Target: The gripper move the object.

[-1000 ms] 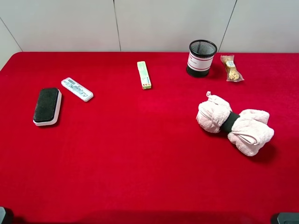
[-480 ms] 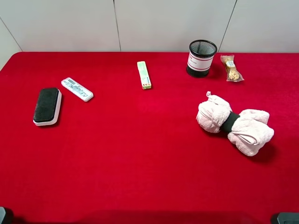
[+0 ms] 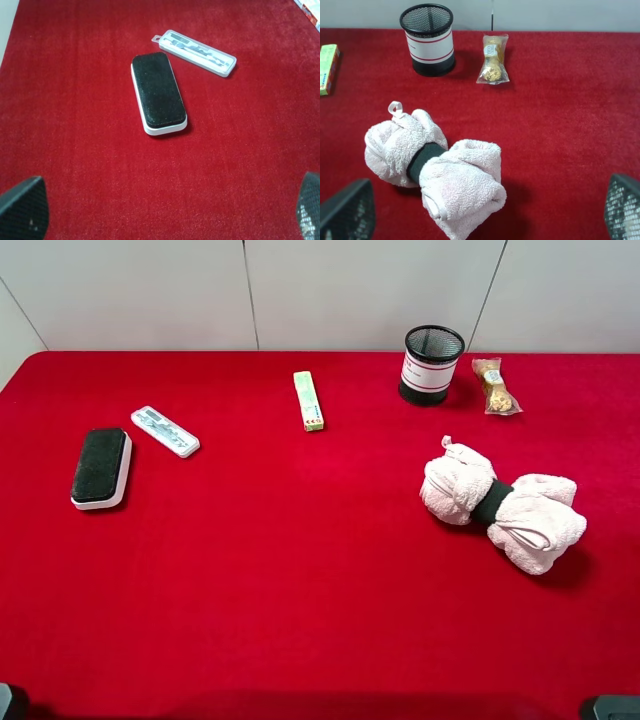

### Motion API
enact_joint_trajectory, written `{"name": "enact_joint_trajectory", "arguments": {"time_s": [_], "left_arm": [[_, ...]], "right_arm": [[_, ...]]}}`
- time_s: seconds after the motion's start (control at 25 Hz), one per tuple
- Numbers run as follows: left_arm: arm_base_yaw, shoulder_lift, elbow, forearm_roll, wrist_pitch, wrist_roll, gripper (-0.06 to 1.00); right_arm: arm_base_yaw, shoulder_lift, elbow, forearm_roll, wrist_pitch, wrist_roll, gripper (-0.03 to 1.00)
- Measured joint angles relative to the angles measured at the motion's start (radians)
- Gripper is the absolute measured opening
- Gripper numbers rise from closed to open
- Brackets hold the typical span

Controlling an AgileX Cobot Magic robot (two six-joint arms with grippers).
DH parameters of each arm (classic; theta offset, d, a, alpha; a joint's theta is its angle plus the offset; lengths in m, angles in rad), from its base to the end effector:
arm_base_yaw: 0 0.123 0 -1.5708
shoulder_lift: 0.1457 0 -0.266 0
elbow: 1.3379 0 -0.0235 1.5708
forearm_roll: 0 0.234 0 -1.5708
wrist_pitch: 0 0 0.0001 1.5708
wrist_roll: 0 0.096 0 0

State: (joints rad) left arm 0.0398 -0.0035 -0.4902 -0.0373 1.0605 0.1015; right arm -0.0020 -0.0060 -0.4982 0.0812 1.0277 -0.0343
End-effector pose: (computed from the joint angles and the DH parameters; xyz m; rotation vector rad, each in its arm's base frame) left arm 0.0046 -0.0029 0.2644 0.0648 2.0491 0.0433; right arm 0.0046 0.0067 0.2696 -0.0347 2.0050 0.0733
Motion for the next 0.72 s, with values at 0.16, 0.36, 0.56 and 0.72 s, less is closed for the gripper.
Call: {"name": "enact_joint_trajectory", "arguments": {"time_s": [0.16, 0.36, 0.56, 0.72], "left_arm": [[0.0, 0.0, 0.0, 0.0, 0.0, 0.0, 0.98], [0.0, 0.0, 0.0, 0.0, 0.0, 0.0, 0.98], [0.0, 0.0, 0.0, 0.0, 0.0, 0.0, 0.98], [0.0, 0.0, 0.0, 0.0, 0.0, 0.0, 0.98]], "right_arm": [[0.0, 0.0, 0.0, -0.001, 0.0, 0.0, 0.69], [0.0, 0.0, 0.0, -0.001, 0.0, 0.0, 0.69], [0.0, 0.0, 0.0, -0.001, 0.0, 0.0, 0.69], [0.0, 0.0, 0.0, -0.001, 0.0, 0.0, 0.69]]}}
